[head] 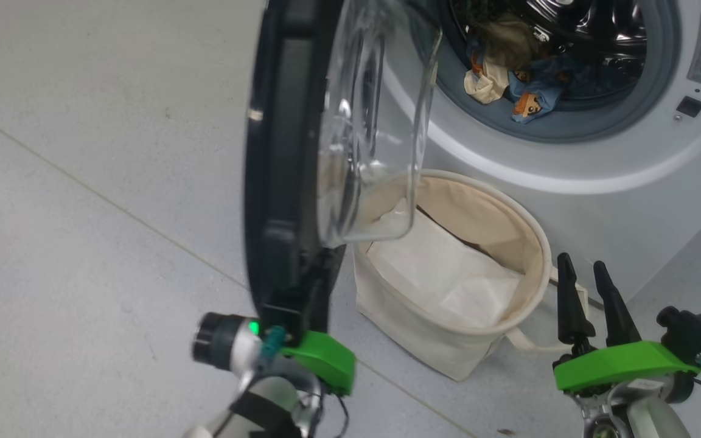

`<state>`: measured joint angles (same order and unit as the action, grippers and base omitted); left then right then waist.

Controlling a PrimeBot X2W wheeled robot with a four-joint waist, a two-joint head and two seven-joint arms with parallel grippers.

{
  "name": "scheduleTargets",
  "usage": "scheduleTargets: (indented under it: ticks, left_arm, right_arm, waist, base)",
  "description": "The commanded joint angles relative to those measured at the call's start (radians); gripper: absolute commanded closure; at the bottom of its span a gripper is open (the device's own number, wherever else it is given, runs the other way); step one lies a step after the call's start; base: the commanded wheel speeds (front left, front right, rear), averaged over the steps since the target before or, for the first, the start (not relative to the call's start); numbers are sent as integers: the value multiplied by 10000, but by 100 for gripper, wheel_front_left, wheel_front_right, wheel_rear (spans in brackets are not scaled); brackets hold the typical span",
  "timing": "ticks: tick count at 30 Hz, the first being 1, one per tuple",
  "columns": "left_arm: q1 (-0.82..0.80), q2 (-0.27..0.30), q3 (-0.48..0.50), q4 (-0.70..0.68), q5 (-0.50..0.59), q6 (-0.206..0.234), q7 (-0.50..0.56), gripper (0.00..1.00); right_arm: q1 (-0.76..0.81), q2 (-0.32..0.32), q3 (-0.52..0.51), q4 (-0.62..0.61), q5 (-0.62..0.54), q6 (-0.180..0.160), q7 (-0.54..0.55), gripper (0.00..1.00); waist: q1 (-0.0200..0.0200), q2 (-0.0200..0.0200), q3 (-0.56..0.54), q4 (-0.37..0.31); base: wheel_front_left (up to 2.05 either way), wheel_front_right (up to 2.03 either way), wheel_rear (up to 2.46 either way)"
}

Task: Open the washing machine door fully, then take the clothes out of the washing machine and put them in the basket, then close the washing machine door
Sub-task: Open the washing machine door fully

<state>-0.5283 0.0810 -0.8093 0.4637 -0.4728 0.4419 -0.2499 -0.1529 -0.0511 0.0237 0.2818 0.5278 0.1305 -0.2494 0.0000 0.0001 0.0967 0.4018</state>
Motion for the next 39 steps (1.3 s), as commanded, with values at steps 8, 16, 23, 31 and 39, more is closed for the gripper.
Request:
scheduleTargets:
  ticks: [8,16,23,31,39]
  left_arm:
    - [-163,1078,1950,-278,-213,516,-117,100]
    - [-225,2013,3730,-251,-446,1109,-117,100]
    - [-436,2503,4985,38,-633,979,-118,100]
    - [-837,2751,5946,675,-562,649,-118,100]
    - [-1204,2729,6968,899,-64,265,-118,100]
  right_arm:
    - [-205,9,229,-233,-284,2,-124,0]
    - [-334,9,55,-325,-655,2,-124,0]
    - [-517,9,-26,-460,-994,2,-124,0]
    - [-737,9,-72,-599,-1272,2,-124,0]
    - [-925,-18,-97,-720,-1518,2,-124,0]
  waist:
    - [0,-1,382,-163]
    - [0,-1,1071,-414]
    - [0,-1,1804,-567]
    - [0,-1,2396,-681]
    - [0,-1,2837,-832]
  base:
    - [0,0,0]
    - [0,0,0]
    - [0,0,0]
    - [0,0,0]
    - [0,0,0]
